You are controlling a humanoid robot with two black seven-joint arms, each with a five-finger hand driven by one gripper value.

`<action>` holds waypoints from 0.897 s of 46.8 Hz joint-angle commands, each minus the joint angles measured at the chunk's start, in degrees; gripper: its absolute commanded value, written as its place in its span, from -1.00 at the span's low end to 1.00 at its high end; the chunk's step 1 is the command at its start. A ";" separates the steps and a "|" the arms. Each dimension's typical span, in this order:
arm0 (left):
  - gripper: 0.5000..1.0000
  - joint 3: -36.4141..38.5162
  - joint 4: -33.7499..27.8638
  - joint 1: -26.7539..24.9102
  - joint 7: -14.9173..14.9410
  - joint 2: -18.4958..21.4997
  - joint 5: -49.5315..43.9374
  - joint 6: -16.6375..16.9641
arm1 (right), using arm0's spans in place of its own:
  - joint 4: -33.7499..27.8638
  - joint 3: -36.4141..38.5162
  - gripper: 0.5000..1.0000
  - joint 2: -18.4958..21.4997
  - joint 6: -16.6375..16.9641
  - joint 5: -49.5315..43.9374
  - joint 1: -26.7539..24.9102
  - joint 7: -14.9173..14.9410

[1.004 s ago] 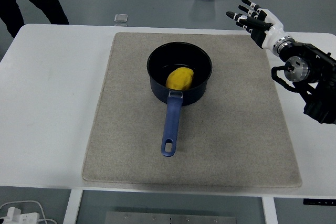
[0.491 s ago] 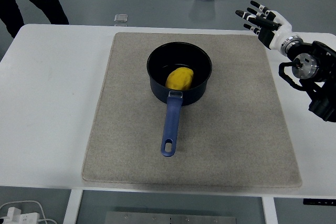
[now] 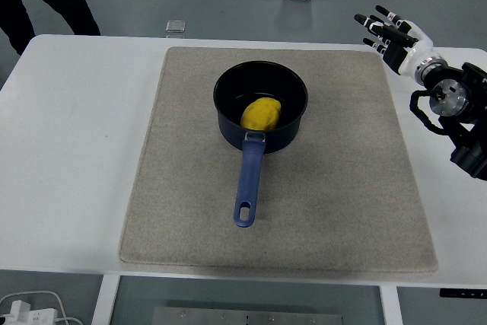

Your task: Put the potato in the blue pot

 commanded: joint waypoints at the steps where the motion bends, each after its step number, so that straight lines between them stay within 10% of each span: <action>1: 0.99 -0.05 -0.20 0.03 0.01 0.00 -0.04 0.00 | -0.08 -0.07 0.80 -0.01 -0.17 -0.09 0.05 0.01; 42: 0.99 -0.14 0.07 -0.06 0.01 0.00 -0.04 0.00 | -0.26 -0.33 0.80 0.61 -2.02 -1.14 -0.04 1.15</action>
